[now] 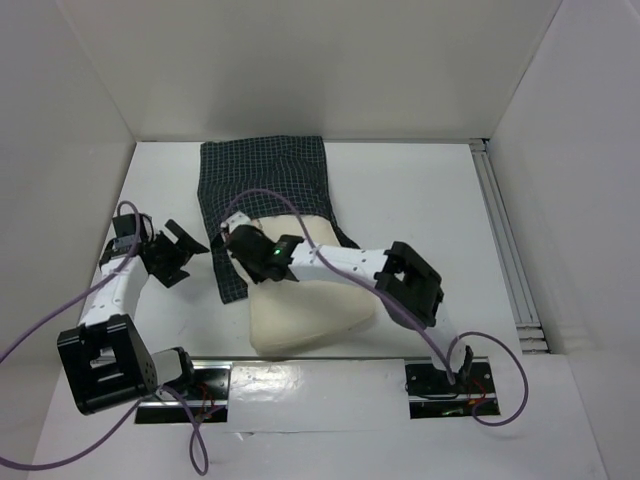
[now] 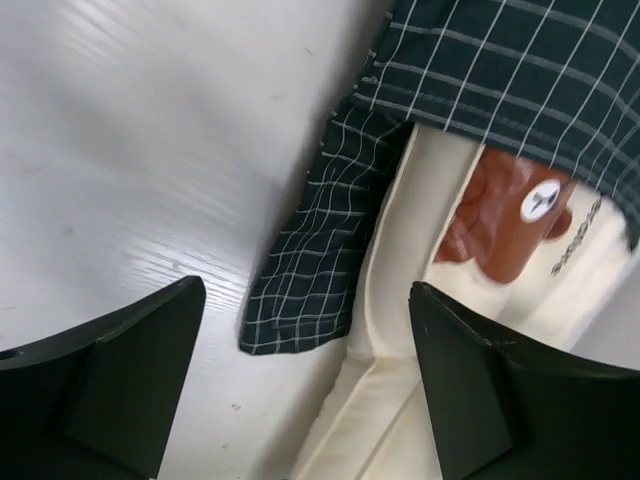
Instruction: Put the pillow into the pillowcase
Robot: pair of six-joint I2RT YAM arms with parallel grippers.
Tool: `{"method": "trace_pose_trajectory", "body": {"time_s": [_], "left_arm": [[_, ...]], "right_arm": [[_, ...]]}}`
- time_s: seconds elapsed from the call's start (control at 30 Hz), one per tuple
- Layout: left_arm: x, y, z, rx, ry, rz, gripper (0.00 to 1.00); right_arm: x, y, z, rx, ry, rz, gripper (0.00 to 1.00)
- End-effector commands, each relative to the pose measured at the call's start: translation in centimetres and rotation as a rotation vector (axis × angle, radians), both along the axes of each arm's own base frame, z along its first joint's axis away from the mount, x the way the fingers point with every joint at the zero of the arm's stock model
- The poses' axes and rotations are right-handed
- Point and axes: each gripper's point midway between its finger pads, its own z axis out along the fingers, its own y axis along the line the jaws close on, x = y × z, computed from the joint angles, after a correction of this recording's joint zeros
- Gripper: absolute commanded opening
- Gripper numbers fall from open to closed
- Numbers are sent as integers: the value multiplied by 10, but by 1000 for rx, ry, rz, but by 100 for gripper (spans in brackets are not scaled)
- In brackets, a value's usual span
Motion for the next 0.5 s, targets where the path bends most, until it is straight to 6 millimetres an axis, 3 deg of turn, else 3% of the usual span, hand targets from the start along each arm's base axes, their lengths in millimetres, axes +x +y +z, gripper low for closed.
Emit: {"method": "trace_pose_trajectory", "body": {"time_s": [0.0,0.03,0.07,0.1,0.23,0.3,0.47], "left_arm": [[2,-28,13,-59,-150,-153,96],[-3,-35,9,-70,-152,-172,96],[-1,-46,13,-83,-187,-218,96],[-2,-51,13,-85,-187,-235,96],[3,-77,21,-96,-255,-342,97],[0,-97,13,-123,-233,-408,97],[10,-122,18,-121,-304,-507,97]], "right_arm": [[33,-44,53,157,21,-46,0],[24,-52,49,191,82,-9,0],[37,-67,77,258,61,-28,0],[38,-72,85,282,58,-17,0],[38,-89,101,315,73,-5,0],[34,-95,96,309,97,-2,0],[29,-95,101,324,104,15,0]]}}
